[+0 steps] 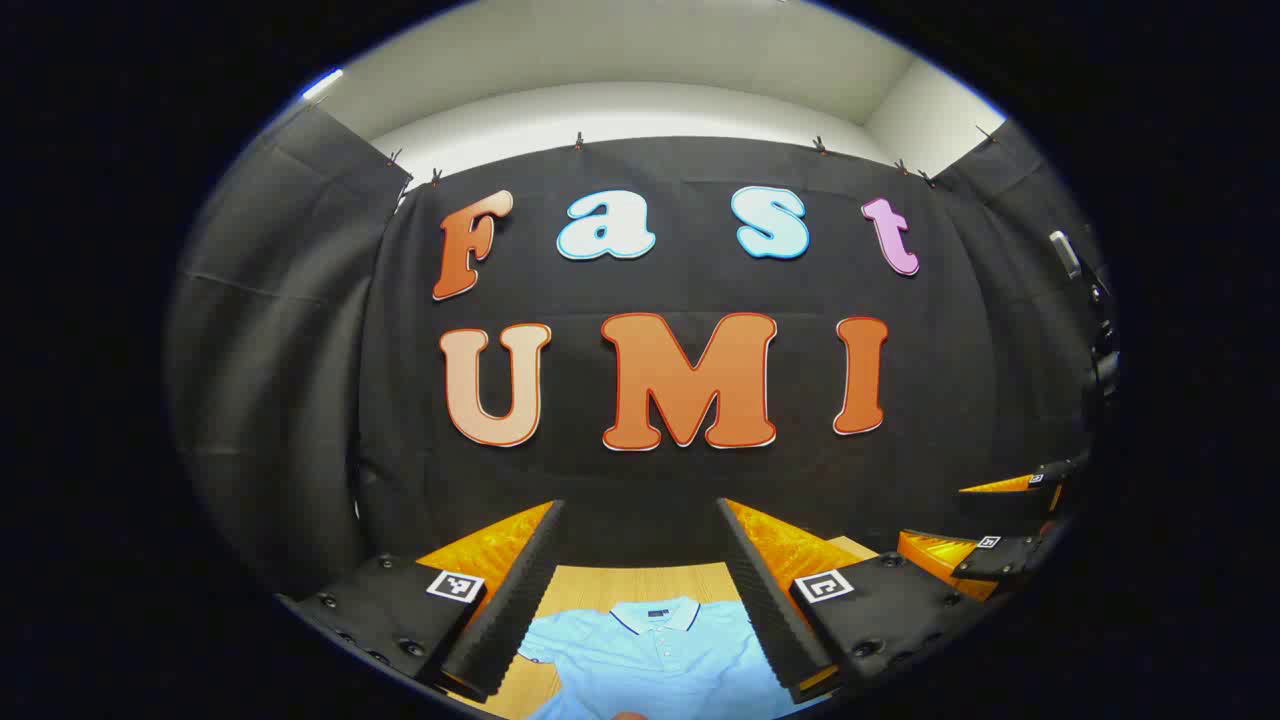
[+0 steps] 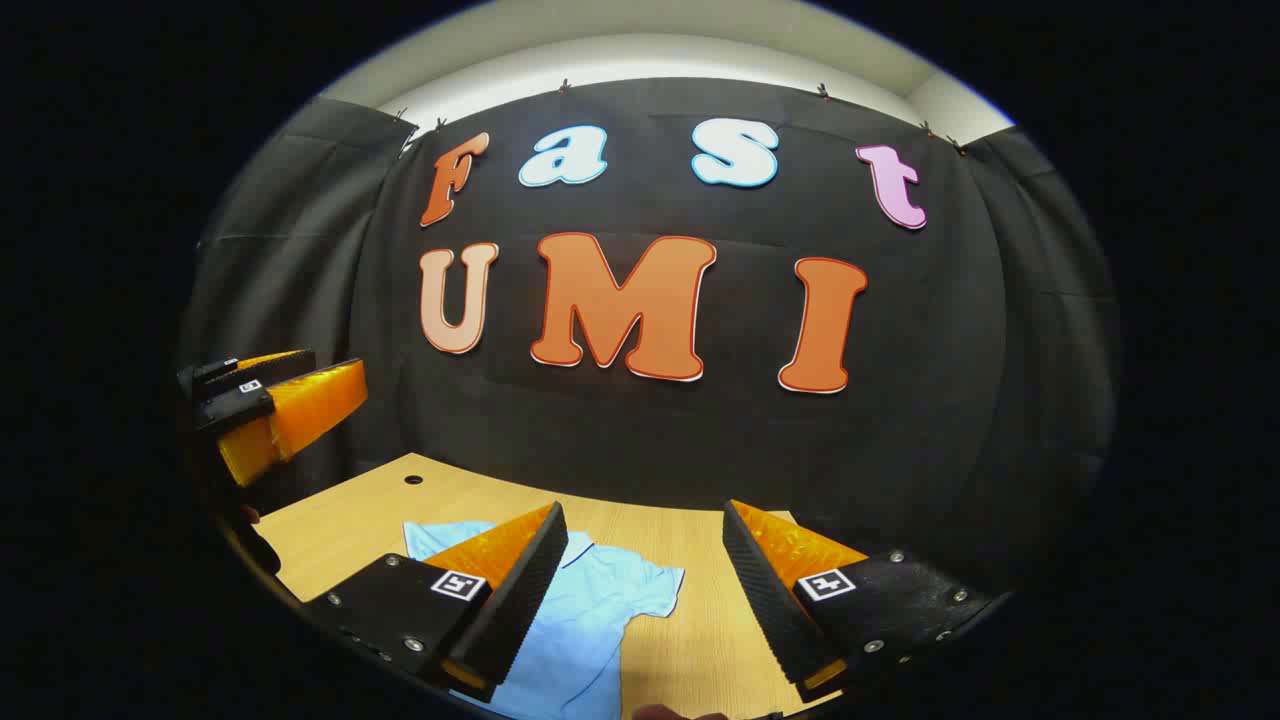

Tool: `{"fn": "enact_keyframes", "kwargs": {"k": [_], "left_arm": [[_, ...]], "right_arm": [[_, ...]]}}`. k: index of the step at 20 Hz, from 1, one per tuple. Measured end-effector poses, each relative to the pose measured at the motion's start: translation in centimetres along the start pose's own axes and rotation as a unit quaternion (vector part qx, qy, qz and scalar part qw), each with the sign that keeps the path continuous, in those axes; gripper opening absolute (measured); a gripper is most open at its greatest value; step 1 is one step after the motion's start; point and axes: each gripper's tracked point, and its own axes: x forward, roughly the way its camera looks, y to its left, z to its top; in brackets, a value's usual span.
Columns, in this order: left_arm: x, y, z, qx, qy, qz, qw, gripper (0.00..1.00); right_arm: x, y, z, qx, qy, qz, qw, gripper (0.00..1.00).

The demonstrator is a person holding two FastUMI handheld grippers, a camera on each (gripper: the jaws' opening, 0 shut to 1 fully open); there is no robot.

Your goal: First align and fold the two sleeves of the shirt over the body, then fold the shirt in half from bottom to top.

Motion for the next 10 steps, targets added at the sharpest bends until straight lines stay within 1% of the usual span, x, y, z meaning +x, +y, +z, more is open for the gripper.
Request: {"fn": "enact_keyframes", "kwargs": {"k": [3, 6, 10], "left_arm": [[0.5, 1.2, -0.1, 0.002, -0.003, -0.001, 1.0, 0.97], [1.3, 2.3, -0.6, -0.004, 0.0, 0.0, 1.0, 0.97], [1.9, 2.9, -1.1, -0.006, 0.003, -0.005, 1.0, 0.97]], "right_arm": [[0.6, 1.1, 0.0, 0.008, 0.005, -0.004, 1.0, 0.98], [1.1, 1.8, -0.2, 0.002, 0.011, -0.008, 1.0, 0.97], [1.7, 2.2, -0.4, 0.005, 0.019, -0.012, 1.0, 0.97]]}}
